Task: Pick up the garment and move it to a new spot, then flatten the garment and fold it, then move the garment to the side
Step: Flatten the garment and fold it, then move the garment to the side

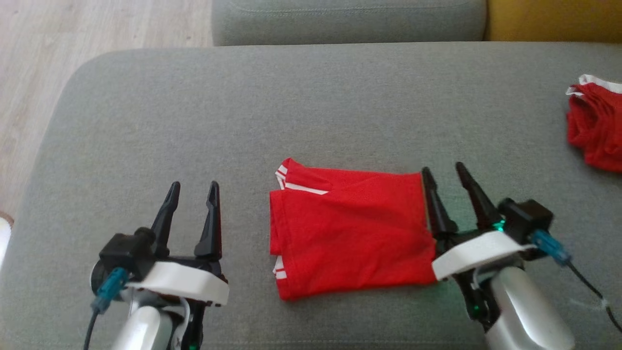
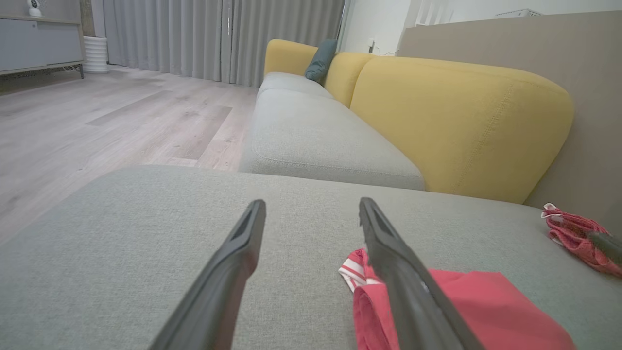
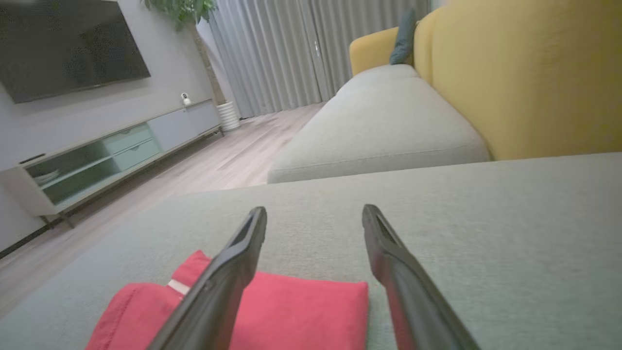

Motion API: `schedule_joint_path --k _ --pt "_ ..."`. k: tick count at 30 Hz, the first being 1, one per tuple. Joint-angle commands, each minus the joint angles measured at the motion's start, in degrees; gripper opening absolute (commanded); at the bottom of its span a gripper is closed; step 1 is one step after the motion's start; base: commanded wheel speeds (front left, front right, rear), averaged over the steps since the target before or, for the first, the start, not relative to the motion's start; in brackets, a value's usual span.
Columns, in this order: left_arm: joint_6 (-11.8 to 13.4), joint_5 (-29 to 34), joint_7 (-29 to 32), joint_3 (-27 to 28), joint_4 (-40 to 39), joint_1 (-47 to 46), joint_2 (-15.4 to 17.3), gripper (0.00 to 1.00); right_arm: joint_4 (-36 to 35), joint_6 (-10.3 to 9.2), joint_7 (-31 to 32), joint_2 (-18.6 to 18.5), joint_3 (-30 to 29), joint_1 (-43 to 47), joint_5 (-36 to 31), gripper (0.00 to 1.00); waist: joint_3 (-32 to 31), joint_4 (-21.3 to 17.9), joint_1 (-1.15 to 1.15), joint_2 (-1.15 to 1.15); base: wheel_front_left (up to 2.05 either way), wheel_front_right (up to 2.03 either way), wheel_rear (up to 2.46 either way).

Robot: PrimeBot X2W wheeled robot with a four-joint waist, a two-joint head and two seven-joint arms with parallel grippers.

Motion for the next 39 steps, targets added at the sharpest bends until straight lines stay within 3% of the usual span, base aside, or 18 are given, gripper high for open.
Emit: schedule_joint_path --k 1,7,12,39 --pt "0.33 0.51 -0.7 2.6 -2.06 -1.16 0.08 1.0 -2.68 0.37 -0.62 0.93 0.49 -1.5 -0.84 1.0 -0.05 -0.25 0.0 0.0 0.0 0.0 0.0" --pt "0.44 1.74 -0.7 3.31 -2.21 0.12 -1.29 1.0 -8.93 0.37 0.03 1.64 -6.18 2.49 -5.3 1.0 -0.12 -0.84 0.0 0.0 0.0 0.0 0.0" --pt "0.04 2.53 -0.7 3.93 -1.71 1.09 -2.1 1.0 -12.41 0.37 1.32 1.71 -8.61 5.02 -5.24 1.0 -0.62 -0.51 0.0 0.0 0.0 0.0 0.0" --pt "-1.7 4.89 -0.7 6.57 -1.45 1.75 -4.01 1.0 -14.54 0.37 5.14 1.73 -10.38 6.8 -5.85 1.0 -0.05 0.13 0.0 0.0 0.0 0.0 0.0"
